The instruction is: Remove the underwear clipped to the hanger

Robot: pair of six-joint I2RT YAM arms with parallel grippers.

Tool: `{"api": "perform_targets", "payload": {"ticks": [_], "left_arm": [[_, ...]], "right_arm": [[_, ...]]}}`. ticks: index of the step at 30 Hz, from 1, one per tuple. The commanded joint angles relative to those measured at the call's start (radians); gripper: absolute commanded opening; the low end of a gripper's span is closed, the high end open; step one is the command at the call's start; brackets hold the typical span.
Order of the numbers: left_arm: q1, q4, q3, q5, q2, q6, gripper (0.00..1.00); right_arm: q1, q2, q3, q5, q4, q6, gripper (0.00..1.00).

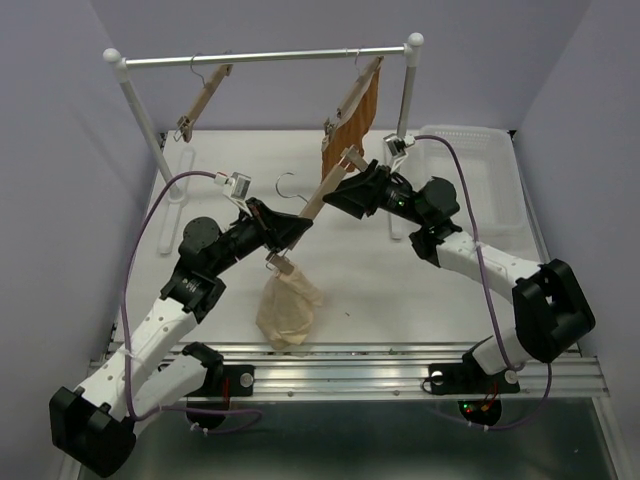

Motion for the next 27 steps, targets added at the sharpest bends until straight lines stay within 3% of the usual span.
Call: {"api": "perform_targets", "payload": {"ticks": [1,5,6,8,9,11,14,15,16,18,19,22,27], "left_arm": [[-0.022,0.113,0.029,0.005,0.019,0.001,0.0],[-0.043,0.118,0.047,0.023,0.046,0.016,0.0],[-0.048,0.13,0.05,0.028,0.052,0.016,0.0],[-0.056,0.135,0.052,0.025,0.056,0.018,0.0],[-0.059,0.136,0.05,0.023,0.056,0.018,0.0],[-0.057,0.144,0.046,0.023,0.057,0.013,0.0],[-0.06,0.14,0.047,0.022,0.068,0.005,0.0],[-0.06,0.139,0.05,0.022,0.068,0.008,0.0],[-0.059,0.123,0.053,0.025,0.072,0.012,0.13],[-0.06,0.092,0.056,0.031,0.072,0.018,0.4],[-0.06,0.078,0.056,0.028,0.066,0.019,0.7],[-0.059,-0.009,0.062,0.013,0.043,0.044,0.99],[-0.06,-0.156,0.062,-0.048,-0.018,0.076,0.99]], "right_arm": [[0.023,0.031,0.059,0.023,0.137,0.053,0.87],[0.032,0.062,0.079,0.02,0.166,0.085,0.71],[0.032,0.07,0.079,0.026,0.166,0.099,0.61],[0.032,0.077,0.073,0.037,0.186,0.12,0.53],[0.032,0.079,0.07,0.043,0.194,0.127,0.44],[0.032,0.082,0.062,0.047,0.236,0.139,0.39],[0.032,0.087,0.047,0.05,0.287,0.176,0.13],[0.032,0.085,0.047,0.052,0.286,0.177,0.13],[0.032,0.084,0.047,0.052,0.283,0.177,0.01],[0.032,0.074,0.051,0.053,0.25,0.165,0.01],[0.032,0.07,0.056,0.05,0.241,0.157,0.01],[0.032,0.051,0.062,0.053,0.171,0.133,0.01],[0.032,0.03,0.058,0.064,0.088,0.101,0.01]]}}
